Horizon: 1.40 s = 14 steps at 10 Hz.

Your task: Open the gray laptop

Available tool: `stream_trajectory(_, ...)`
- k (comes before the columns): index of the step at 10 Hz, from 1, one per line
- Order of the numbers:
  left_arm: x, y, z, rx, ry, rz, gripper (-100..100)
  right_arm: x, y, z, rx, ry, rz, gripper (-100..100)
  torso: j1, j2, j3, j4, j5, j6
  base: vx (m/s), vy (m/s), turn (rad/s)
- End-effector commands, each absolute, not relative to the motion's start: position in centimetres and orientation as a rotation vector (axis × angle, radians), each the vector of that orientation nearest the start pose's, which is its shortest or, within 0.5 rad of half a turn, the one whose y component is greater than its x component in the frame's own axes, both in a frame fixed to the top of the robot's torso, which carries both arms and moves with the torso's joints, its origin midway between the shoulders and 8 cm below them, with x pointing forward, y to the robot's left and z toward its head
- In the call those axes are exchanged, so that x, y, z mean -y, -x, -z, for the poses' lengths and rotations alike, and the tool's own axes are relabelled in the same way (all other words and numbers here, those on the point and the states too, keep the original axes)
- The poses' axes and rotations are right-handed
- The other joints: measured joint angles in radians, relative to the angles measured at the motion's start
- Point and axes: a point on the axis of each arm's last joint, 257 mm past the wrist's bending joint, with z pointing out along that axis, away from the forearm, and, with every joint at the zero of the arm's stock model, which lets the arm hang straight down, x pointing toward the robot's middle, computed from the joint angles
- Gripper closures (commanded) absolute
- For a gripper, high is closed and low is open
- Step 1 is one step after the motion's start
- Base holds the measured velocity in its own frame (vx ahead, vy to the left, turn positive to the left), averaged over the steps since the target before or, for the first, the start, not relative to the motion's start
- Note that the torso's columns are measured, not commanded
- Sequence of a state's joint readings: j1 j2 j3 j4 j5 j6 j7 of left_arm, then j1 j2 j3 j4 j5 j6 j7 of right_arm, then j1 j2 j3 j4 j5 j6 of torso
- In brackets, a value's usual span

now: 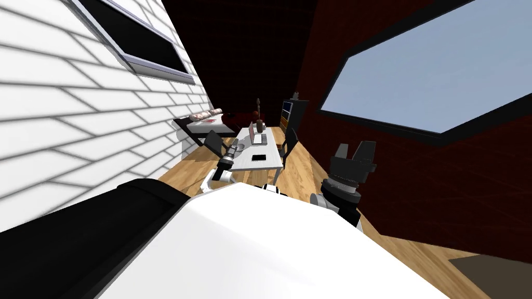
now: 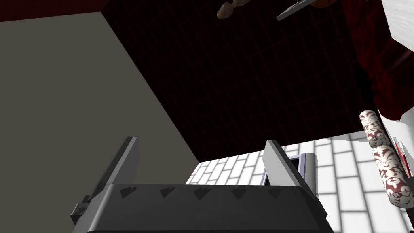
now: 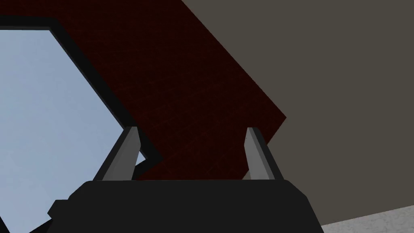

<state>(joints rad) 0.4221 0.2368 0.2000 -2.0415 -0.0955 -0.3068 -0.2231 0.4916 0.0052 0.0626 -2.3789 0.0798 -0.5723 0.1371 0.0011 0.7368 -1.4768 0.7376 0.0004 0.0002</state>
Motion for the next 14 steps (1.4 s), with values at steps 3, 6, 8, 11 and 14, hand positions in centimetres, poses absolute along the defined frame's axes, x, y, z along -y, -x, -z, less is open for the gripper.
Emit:
stream_trajectory(3,-43.3,-41.6,12.5,-1.195,0.627,0.521,-100,24.3,-31.2,-8.1,-0.550,-0.432,-1.222,0,-0.001,0.001,0.001,0.000,0.000,-0.001,-0.050,0.002,-0.273)
stream_trajectory(6,-45.4,-41.8,13.6,-1.222,0.649,0.464,-100,24.3,-31.2,-8.1,-0.550,-0.432,-1.222,0,-0.001,0.001,0.000,0.000,0.000,0.000,-0.032,0.005,-0.184)
stream_trajectory(8,-49.6,-42.0,15.1,-1.259,0.692,0.361,-100,24.3,-31.2,-8.1,-0.550,-0.432,-1.222,0,-0.001,0.001,0.001,0.000,0.000,0.000,-0.041,0.011,-0.353)
stream_trajectory(11,-51.9,-42.0,16.3,-1.279,0.723,0.308,-100,24.3,-31.2,-8.1,-0.550,-0.432,-1.222,0,-0.001,0.002,0.001,0.001,0.000,0.000,-0.042,0.017,-0.185)
stream_trajectory(14,-56.0,-41.8,17.5,-1.300,0.778,0.218,-100,24.3,-31.2,-8.1,-0.550,-0.432,-1.222,0,-0.001,0.002,0.001,0.001,0.000,0.000,-0.054,0.030,-0.292)
